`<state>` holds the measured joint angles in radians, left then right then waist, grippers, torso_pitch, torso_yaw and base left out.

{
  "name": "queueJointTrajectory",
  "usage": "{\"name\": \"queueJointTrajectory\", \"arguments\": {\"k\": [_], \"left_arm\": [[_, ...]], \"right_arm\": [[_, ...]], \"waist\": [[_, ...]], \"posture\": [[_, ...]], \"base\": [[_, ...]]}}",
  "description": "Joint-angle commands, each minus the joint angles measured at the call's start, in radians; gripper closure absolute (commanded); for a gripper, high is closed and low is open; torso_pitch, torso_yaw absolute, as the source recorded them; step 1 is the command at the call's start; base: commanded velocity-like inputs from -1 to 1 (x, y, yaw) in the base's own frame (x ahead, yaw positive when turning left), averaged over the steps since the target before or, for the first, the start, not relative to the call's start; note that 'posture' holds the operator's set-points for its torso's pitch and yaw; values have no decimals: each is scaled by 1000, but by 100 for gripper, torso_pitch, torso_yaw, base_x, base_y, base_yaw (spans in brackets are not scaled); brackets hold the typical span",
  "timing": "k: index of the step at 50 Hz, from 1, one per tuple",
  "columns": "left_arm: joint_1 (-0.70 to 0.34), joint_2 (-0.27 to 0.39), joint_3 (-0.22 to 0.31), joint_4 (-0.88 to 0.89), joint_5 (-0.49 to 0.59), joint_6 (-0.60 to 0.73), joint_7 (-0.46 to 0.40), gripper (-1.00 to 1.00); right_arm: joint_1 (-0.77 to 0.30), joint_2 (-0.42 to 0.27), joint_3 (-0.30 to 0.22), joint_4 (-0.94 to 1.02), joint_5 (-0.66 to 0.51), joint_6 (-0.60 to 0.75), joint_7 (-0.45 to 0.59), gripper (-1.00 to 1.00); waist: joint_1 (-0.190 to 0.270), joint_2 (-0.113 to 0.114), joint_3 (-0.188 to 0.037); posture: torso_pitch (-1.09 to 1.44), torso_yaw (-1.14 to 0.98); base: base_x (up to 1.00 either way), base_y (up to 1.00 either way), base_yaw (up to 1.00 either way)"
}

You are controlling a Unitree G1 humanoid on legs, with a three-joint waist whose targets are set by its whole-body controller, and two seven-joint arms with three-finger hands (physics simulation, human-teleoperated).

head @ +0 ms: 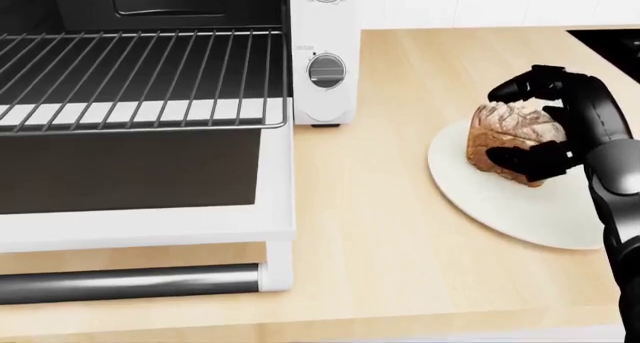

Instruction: Place the bread on the rack of the toaster oven.

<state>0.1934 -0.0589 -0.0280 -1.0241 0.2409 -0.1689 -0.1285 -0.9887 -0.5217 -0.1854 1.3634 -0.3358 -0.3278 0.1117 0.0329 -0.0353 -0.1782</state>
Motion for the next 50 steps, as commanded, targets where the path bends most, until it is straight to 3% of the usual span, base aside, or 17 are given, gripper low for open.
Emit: {"name": "queueJointTrajectory", "arguments": {"k": [1,5,9,11,15,50], "left_arm": [[-10,-1,-3,-23,-2,-12,4,-100],[-12,-2,-2,-23,-2,-10,2,-100],[-16,-3,0,-23,-3,-7,0,-100],[-18,-4,0,-23,-3,-7,-1,-100],[-23,-7,2,-23,-2,-3,-4,-100],[-30,-13,-4,-23,4,1,-10,-100]], "right_arm": [[-42,-16,-5,-41,11,-27,-5,49],[-50,-19,-7,-44,19,-29,0,73],[-56,-21,-5,-46,24,-31,5,77],[-59,-21,-4,-49,27,-33,9,93],[-61,-22,-3,-49,30,-32,10,100],[-116,-56,1,-127,115,-45,111,100]], "waist": [[0,-5,-11],[0,-5,-11],[0,-4,-10],[0,-4,-10],[0,-4,-10],[-2,-4,-6]], "posture": [[-20,0],[-20,0],[-20,0],[-20,0],[-20,0],[-20,0]], "base": [[0,0,0],[0,0,0],[0,0,0],[0,0,0],[0,0,0],[0,0,0]]}}
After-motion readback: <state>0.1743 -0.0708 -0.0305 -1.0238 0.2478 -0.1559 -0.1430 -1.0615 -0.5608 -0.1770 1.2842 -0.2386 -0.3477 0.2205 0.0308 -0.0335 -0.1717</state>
